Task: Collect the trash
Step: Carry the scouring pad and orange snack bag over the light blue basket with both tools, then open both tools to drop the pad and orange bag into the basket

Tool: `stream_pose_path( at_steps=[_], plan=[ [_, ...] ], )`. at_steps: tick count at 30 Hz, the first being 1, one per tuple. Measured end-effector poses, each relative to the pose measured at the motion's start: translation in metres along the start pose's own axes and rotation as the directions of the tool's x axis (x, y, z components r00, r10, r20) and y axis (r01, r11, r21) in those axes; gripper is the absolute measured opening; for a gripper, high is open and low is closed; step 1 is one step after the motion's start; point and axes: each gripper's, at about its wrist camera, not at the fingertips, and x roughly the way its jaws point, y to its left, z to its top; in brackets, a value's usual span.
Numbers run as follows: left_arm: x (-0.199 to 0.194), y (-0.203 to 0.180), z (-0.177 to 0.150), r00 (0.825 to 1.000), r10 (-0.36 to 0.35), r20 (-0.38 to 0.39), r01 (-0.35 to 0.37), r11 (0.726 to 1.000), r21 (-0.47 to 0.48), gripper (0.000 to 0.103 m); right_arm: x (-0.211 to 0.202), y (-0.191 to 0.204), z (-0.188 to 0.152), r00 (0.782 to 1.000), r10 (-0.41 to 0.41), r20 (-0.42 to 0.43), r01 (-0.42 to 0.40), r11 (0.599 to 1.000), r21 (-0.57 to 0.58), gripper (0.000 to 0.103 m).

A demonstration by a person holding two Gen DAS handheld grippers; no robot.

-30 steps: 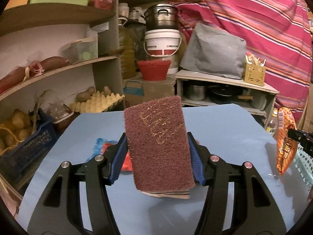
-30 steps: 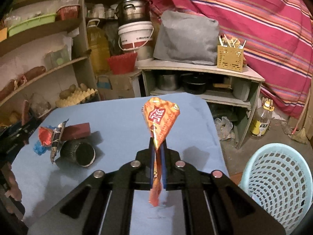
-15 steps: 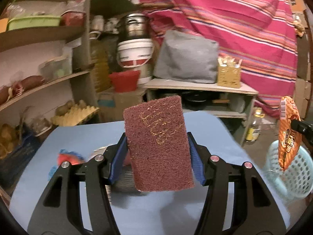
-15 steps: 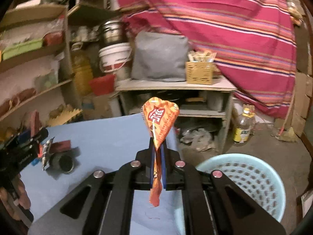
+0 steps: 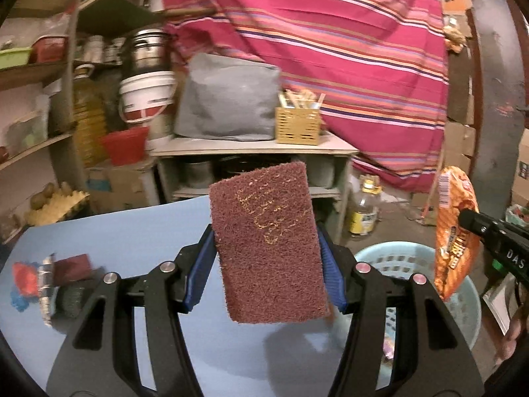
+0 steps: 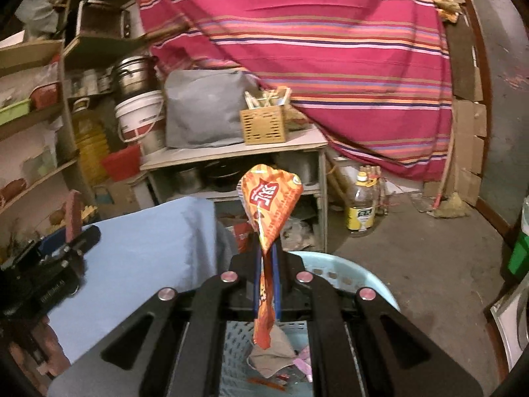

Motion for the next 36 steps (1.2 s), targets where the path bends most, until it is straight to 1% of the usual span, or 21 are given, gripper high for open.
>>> stream_pose_path(
  at_steps=[5, 8, 12, 15, 20, 22, 24, 27, 31, 36],
  plan=[
    [0.014, -0.028, -0.001, 0.998, -0.054, -0.03, 0.054, 0.999, -0.002, 0.058, 0.003, -0.017, 0.0, 1.0, -0.02, -0.005, 0.021, 0.999, 0.029, 0.006],
    [0.024, -0.046, -0.002, 0.996, -0.076, -0.044, 0.077, 0.997, 0.017, 0.058, 0.005, -0.025, -0.003, 0.999, -0.031, -0.016, 0.032, 0.999, 0.04, 0.006],
    [0.039, -0.067, -0.002, 0.991, -0.113, -0.071, 0.115, 0.993, 0.021, 0.058, 0.01, -0.036, -0.005, 0.998, -0.047, -0.033, 0.049, 0.997, 0.061, 0.006],
    [0.048, -0.08, -0.002, 0.988, -0.126, -0.091, 0.13, 0.991, 0.03, 0.058, 0.011, -0.045, -0.008, 0.997, -0.067, -0.041, 0.07, 0.995, 0.075, 0.006],
    [0.057, -0.096, 0.0, 0.984, -0.146, -0.098, 0.151, 0.987, 0.047, 0.058, 0.013, -0.055, -0.009, 0.995, -0.081, -0.049, 0.086, 0.992, 0.097, 0.006],
    [0.06, -0.102, 0.001, 0.982, -0.158, -0.107, 0.164, 0.985, 0.052, 0.063, 0.013, -0.056, -0.009, 0.995, -0.081, -0.051, 0.086, 0.991, 0.103, 0.006],
    [0.061, -0.105, 0.003, 0.98, -0.165, -0.113, 0.172, 0.983, 0.059, 0.081, 0.015, -0.057, -0.01, 0.995, -0.081, -0.055, 0.086, 0.991, 0.105, 0.006],
    [0.058, -0.107, 0.005, 0.984, -0.15, -0.095, 0.157, 0.985, 0.069, 0.091, 0.017, -0.057, -0.011, 0.995, -0.079, -0.063, 0.086, 0.991, 0.104, 0.006],
    [0.052, -0.102, 0.006, 0.991, -0.112, -0.076, 0.119, 0.988, 0.097, 0.093, 0.019, -0.056, -0.01, 0.995, -0.074, -0.07, 0.081, 0.992, 0.101, 0.006],
    [0.036, -0.083, 0.007, 0.996, -0.082, -0.036, 0.085, 0.992, 0.093, 0.097, 0.024, -0.052, -0.009, 0.995, -0.058, -0.086, 0.067, 0.993, 0.102, 0.007]
  ],
)
